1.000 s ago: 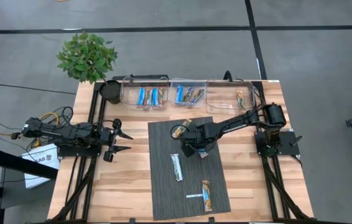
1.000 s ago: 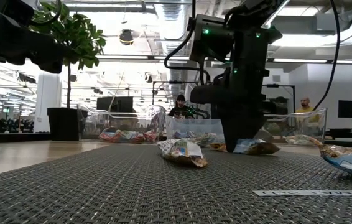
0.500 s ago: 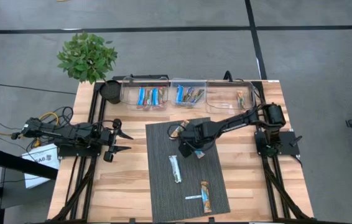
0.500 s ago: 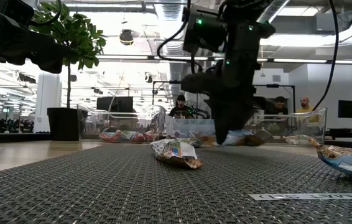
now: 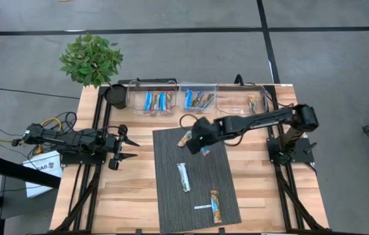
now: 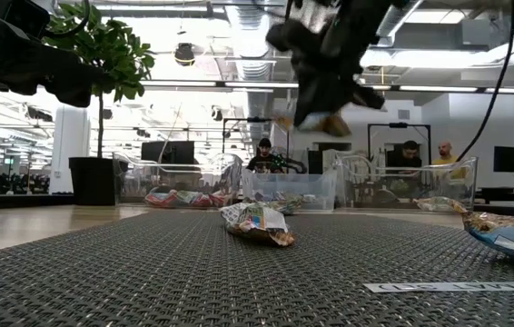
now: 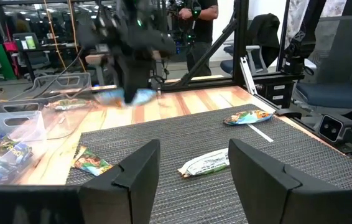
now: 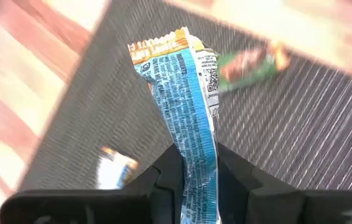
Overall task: Pick and place Granola Bars by type
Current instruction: Put the orange granola bar into the right transparent bin
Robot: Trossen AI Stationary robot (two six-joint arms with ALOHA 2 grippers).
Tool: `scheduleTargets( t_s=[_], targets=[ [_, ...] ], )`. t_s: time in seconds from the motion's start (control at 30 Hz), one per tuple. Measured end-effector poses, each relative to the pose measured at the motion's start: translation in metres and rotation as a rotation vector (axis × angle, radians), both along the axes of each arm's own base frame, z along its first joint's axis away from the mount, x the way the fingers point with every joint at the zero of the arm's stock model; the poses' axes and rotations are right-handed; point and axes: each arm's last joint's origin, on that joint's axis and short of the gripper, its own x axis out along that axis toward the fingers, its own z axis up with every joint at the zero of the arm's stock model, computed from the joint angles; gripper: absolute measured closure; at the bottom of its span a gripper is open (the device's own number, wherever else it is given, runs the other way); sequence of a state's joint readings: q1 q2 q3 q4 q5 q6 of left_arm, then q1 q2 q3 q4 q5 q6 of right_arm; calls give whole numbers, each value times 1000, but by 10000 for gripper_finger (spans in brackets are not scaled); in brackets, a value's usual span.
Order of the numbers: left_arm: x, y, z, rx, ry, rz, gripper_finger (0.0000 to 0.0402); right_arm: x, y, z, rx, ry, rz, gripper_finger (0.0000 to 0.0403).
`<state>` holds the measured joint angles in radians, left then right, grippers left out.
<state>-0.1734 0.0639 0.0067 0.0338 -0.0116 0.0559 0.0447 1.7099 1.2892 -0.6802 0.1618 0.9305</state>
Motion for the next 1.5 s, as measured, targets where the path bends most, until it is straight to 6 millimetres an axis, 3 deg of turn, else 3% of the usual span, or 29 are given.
scheduleTargets(
  t_s=[0.33, 0.57, 1.07, 1.5],
  targets=[
    [0, 0, 0, 0, 0, 0, 217, -30, -24, 66, -58, -226, -16, 341],
    [0, 0, 0, 0, 0, 0, 217, -54, -35, 96, -89, -321, -26, 341],
    [0, 0, 0, 0, 0, 0, 217, -63, -46, 101, -168, -280, 76, 341],
    [0, 0, 0, 0, 0, 0, 217, -77, -101, 97, -229, -207, -56, 341]
  ],
)
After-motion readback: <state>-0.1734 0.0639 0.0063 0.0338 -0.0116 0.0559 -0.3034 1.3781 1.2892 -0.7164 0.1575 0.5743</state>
